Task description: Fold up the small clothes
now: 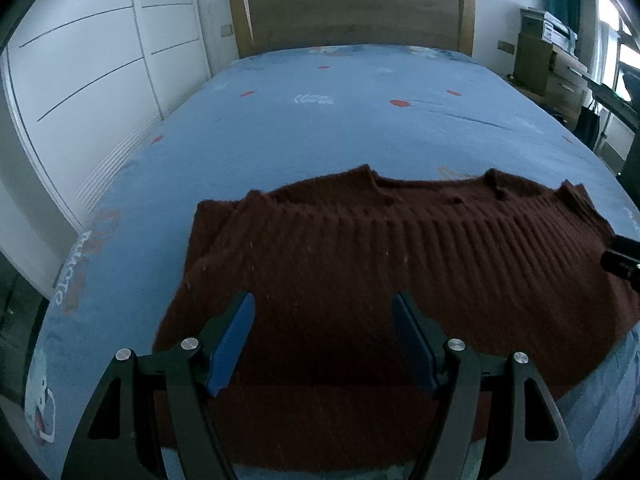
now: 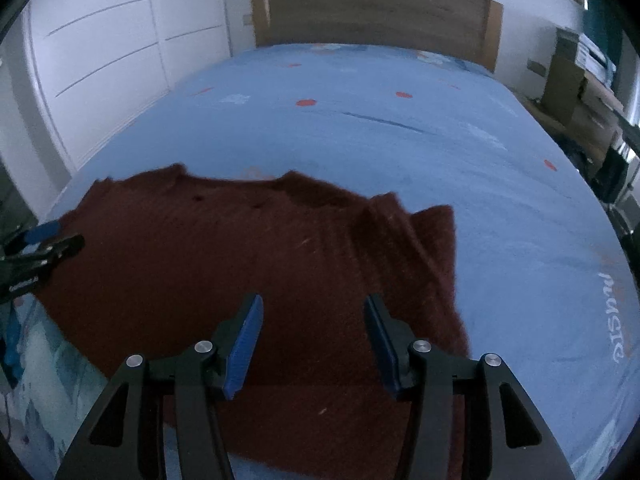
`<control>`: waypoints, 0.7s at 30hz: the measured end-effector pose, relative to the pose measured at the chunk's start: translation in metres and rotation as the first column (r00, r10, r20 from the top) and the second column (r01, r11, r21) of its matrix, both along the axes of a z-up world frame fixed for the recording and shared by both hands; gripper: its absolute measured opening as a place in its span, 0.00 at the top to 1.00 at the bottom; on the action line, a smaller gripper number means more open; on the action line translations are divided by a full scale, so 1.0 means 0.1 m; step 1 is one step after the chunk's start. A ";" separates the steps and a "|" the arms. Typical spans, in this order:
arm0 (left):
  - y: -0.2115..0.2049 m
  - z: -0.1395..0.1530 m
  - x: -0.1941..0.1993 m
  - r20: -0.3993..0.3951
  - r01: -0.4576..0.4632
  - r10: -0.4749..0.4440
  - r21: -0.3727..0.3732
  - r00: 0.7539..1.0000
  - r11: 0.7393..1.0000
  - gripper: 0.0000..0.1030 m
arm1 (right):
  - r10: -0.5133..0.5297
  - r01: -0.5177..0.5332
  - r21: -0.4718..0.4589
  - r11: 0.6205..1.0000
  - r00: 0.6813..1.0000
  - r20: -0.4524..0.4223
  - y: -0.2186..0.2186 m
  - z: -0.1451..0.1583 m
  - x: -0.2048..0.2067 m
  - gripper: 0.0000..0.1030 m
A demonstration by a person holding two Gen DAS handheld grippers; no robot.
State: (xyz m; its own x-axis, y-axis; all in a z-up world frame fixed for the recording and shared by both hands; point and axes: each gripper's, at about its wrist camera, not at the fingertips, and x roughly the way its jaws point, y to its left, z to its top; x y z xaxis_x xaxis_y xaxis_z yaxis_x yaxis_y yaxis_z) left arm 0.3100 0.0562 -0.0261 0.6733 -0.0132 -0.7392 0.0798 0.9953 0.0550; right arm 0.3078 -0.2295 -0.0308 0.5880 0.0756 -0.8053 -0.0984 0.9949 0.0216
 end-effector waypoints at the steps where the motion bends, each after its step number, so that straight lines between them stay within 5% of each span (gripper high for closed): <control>1: 0.00 -0.01 -0.01 -0.003 0.001 -0.001 -0.002 1.000 1.000 0.36 | 0.003 -0.003 -0.003 1.000 1.000 -0.004 0.03 -0.02 -0.03 0.47; 21: 0.05 -0.19 -0.17 -0.047 -0.032 0.031 -0.027 0.998 0.999 0.36 | -0.050 0.047 -0.056 0.997 0.997 -0.056 -0.14 -0.18 -0.29 0.46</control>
